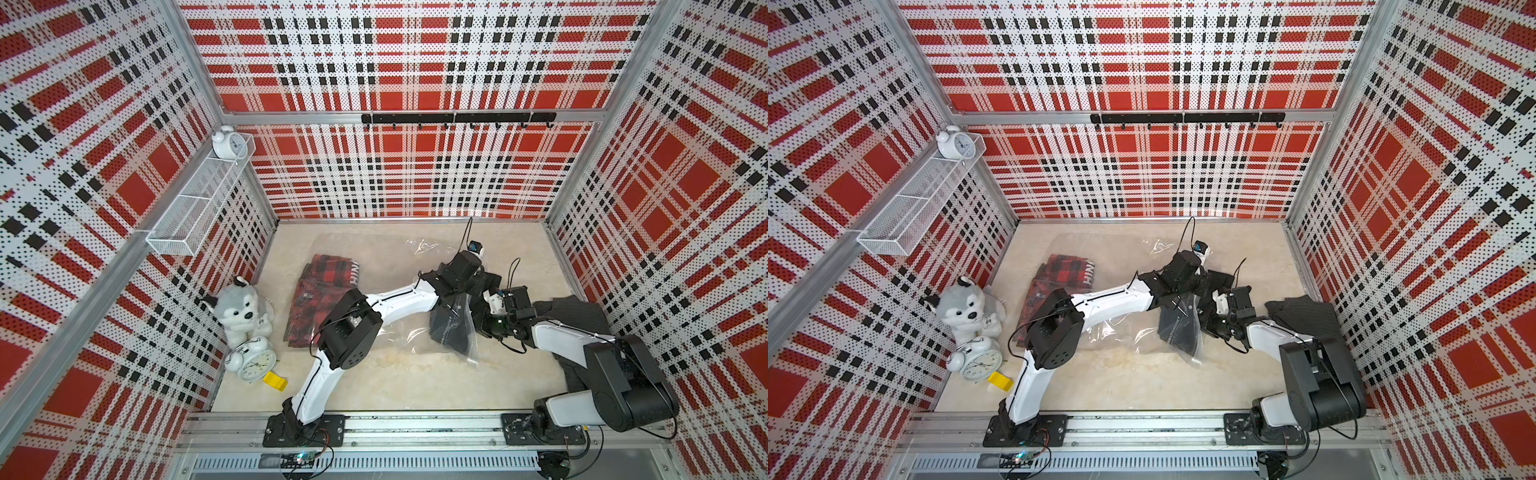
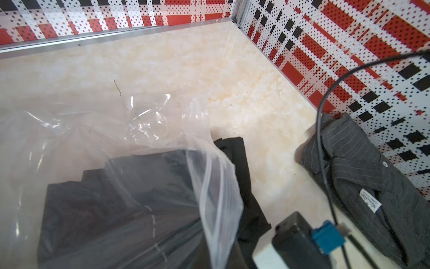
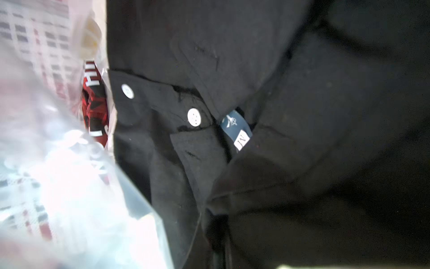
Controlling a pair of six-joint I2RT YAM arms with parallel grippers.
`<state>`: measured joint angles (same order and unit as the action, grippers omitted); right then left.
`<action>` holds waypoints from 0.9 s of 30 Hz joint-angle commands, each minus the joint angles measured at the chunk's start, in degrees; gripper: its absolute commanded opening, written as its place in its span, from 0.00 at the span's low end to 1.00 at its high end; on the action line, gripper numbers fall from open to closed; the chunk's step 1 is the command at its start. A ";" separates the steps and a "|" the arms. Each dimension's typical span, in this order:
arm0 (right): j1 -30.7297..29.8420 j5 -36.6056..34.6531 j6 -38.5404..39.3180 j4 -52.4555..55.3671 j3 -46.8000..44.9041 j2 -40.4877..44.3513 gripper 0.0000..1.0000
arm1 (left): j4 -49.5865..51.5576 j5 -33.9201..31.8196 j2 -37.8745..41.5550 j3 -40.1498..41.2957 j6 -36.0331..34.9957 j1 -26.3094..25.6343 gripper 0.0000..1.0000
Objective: Place the folded shirt into the vacuum bag
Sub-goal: Place the shirt in the vacuum bag.
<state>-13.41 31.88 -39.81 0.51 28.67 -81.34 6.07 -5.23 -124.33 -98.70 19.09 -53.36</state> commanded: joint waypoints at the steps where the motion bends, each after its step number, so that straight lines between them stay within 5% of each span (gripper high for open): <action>1: -1.27 1.74 -1.24 -3.10 -1.49 0.51 0.00 | -2.01 0.46 2.43 0.33 0.09 -1.00 0.00; 6: -0.43 -5.23 0.79 4.18 -1.98 7.00 0.00 | -2.23 0.14 2.50 2.00 0.15 -0.96 0.00; 19: 5.93 1.39 -0.98 3.88 -3.17 13.73 0.00 | -3.59 -2.21 5.30 9.40 1.10 -4.18 0.03; 27: 5.94 4.95 -2.64 -1.49 -5.87 11.09 0.00 | 0.64 -9.37 11.10 11.59 1.02 -7.48 0.62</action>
<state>-7.68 34.44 -41.76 2.15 23.33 -70.06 4.62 -10.26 -118.39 -88.16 20.23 -59.20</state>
